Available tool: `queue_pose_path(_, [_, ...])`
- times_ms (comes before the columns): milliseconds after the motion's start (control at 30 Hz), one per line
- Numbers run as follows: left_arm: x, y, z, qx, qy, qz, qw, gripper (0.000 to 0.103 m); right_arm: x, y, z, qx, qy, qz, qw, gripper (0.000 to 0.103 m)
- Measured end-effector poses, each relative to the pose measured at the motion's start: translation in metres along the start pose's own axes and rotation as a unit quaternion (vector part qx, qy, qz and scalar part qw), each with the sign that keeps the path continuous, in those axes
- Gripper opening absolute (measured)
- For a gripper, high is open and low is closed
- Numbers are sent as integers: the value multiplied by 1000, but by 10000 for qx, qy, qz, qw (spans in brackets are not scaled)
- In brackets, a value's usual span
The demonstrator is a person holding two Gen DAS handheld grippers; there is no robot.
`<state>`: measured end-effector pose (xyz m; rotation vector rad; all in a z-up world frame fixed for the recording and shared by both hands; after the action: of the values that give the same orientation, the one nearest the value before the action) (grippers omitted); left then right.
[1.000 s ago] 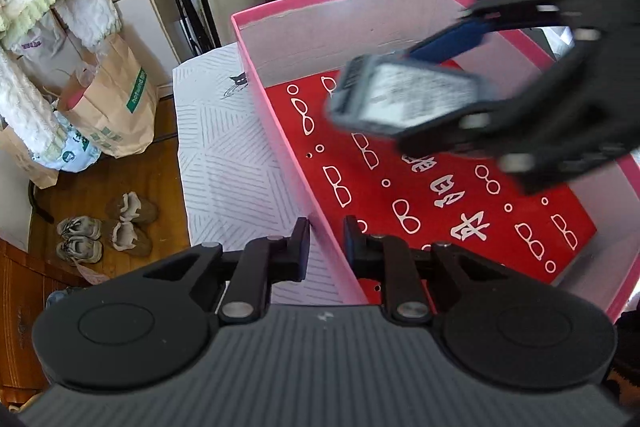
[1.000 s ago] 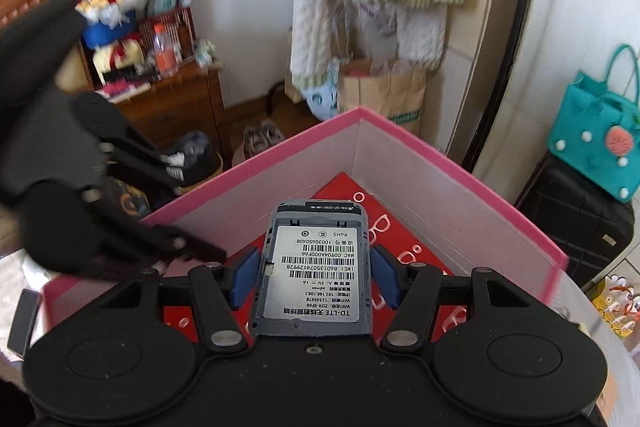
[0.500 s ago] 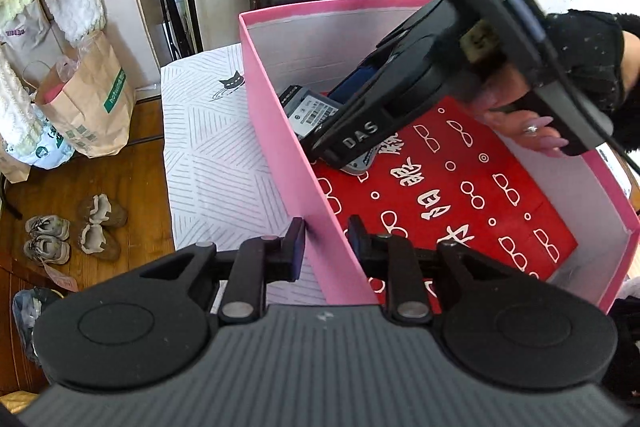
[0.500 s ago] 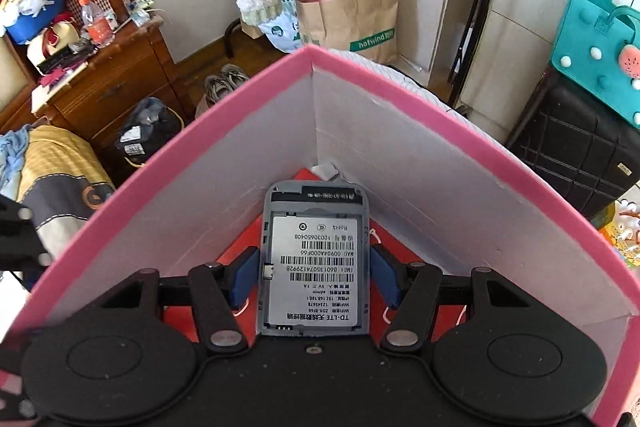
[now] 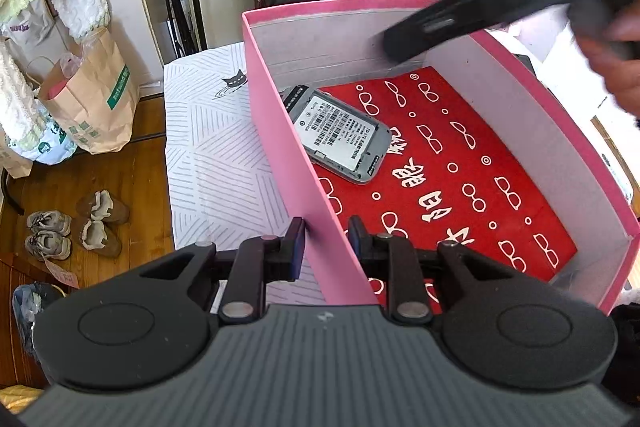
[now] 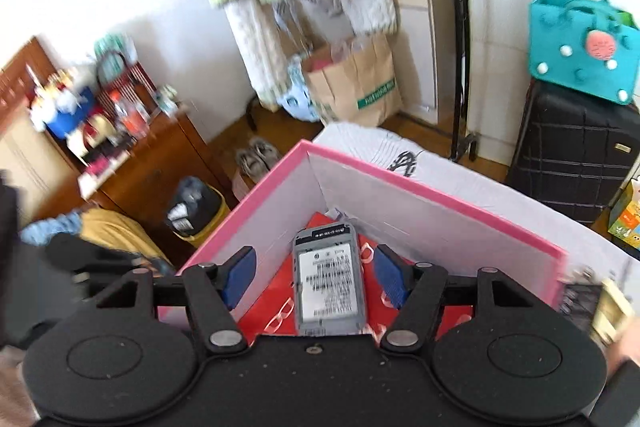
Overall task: Organize rigid objects
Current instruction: 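Carry the grey router into the pink box and open the right gripper, then grasp the lilac starfish hair clip with the right gripper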
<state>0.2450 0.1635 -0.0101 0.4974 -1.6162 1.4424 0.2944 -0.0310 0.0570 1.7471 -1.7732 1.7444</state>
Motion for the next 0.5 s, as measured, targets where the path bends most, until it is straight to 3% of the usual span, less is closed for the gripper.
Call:
queue_pose_path(300, [-1,0,-1,130,-46,-20,9999,21,85,53,25,-214,601,420,9971,70])
queue_pose_path(500, [-1,2,1,118,-111,3,9999,20,93,106,52,-456,945,467,9934,70])
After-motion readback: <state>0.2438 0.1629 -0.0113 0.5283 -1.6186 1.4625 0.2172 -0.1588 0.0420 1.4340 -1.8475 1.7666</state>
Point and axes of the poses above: each gripper's, at about its wrist camera, not at the fingertips, and x roughly against the way its jaws point, z to its right, y to its underside, the point moved 3 cm from there along -x, roughly the way its jaws point, and after that the axes turned 2 degrees about -y, right-handed, at the moved point
